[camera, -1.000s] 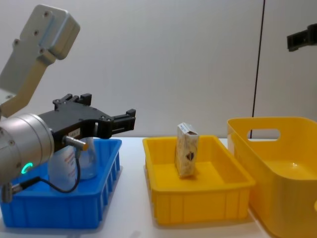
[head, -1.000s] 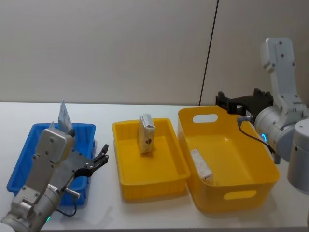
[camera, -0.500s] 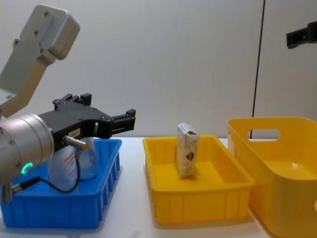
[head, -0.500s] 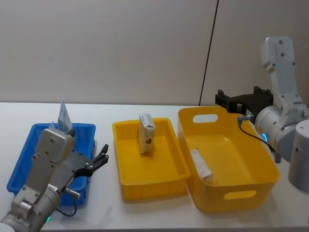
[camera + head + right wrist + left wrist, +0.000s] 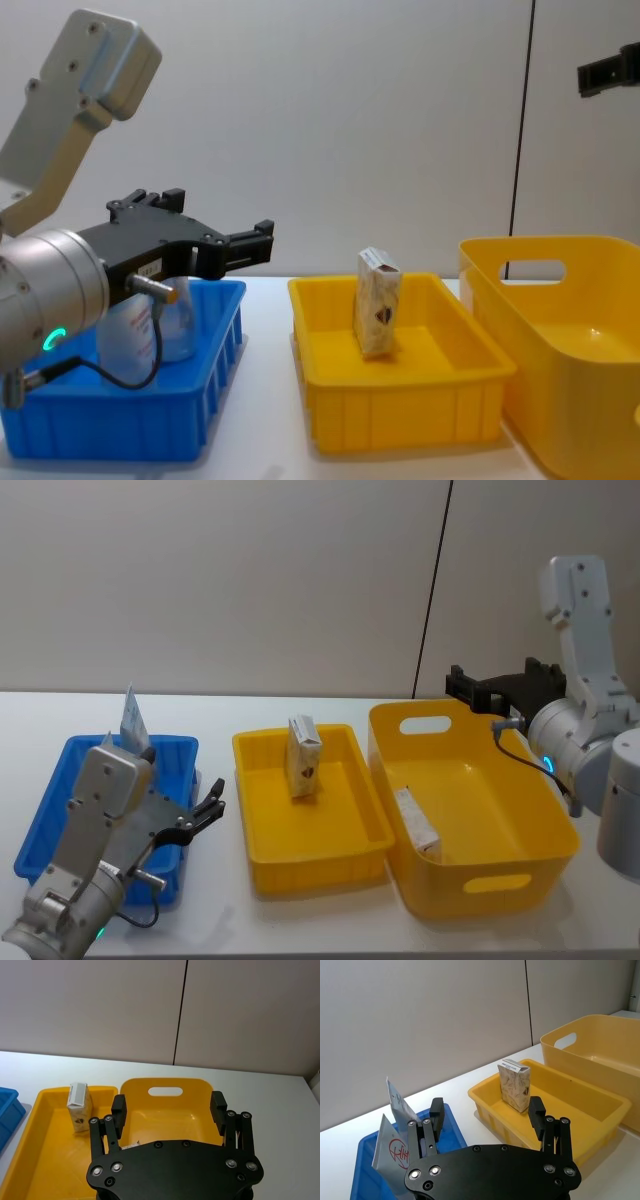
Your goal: Bimanual collaborative sorting of washing and personal care products
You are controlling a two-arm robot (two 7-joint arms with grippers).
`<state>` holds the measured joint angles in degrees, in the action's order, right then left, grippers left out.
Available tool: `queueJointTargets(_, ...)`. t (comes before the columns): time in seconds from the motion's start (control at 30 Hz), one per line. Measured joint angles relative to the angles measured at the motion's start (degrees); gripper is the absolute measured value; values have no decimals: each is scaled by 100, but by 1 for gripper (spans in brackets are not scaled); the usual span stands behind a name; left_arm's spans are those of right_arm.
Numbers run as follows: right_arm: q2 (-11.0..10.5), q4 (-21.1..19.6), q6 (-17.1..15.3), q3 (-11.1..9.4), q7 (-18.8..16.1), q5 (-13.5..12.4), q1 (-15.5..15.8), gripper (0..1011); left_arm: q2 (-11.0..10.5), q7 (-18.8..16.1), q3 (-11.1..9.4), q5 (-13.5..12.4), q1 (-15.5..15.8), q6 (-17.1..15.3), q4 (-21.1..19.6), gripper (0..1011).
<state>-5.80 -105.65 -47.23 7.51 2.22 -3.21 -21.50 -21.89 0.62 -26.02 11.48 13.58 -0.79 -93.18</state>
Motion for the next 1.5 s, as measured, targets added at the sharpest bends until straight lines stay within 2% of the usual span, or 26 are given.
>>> queueJointTargets(0.33,-20,6,64,8,-9,-2,31,1000,0,0,0,0,0,0,0,1001)
queueJointTargets(0.53,-104,34,340,43,-48,-77,170,1000,0,0,0,0,0,0,0,1001)
queueJointTargets(1.5,-754,252,2526,308,-337,-735,1244,1000,0,0,0,0,0,0,0,1001)
